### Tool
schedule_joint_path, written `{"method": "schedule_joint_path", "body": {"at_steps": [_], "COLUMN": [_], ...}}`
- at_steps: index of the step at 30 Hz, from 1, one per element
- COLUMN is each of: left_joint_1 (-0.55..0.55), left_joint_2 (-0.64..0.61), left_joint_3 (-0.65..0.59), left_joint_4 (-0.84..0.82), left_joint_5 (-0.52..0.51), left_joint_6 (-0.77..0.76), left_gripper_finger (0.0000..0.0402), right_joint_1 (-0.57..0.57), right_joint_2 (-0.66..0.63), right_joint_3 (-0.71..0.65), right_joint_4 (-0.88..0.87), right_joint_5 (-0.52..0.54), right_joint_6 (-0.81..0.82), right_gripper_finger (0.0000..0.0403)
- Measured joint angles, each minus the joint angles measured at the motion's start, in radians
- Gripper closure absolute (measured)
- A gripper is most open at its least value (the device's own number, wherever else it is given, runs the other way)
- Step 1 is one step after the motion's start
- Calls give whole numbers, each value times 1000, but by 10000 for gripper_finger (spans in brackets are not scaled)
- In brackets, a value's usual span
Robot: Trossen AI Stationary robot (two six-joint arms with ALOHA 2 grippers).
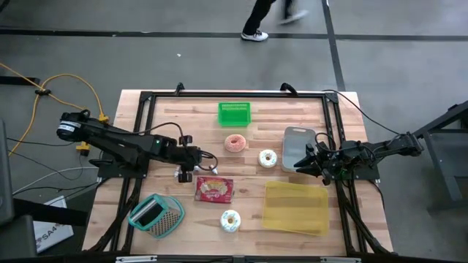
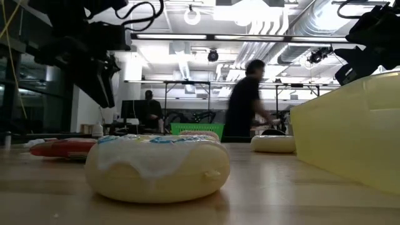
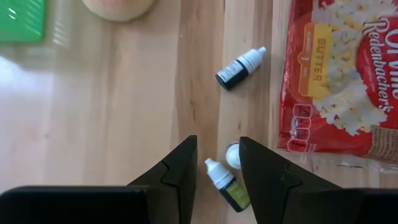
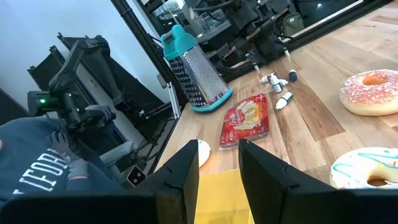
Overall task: Pick & Place Food Item
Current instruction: Put the blue food coloring bottle into the green bin
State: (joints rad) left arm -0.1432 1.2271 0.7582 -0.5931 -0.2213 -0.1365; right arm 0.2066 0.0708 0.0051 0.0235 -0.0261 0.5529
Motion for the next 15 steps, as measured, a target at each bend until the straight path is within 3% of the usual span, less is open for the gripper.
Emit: {"method": "schedule_joint_path", "body": {"at_steps": [15], "left_joint_1": [0], "left_joint_2": [33], "left_joint_3": [0], "left_joint_4": [-1], "left_joint_5": [51], "left_joint_6": [-48], "left_gripper_finger": [289], "right_joint_1": [0], "right_joint_2": [0], "right_joint_3": [0], "right_joint_4": [1], "right_joint_5": [0], "right_joint_6": [0], "right_gripper_finger": [302]}}
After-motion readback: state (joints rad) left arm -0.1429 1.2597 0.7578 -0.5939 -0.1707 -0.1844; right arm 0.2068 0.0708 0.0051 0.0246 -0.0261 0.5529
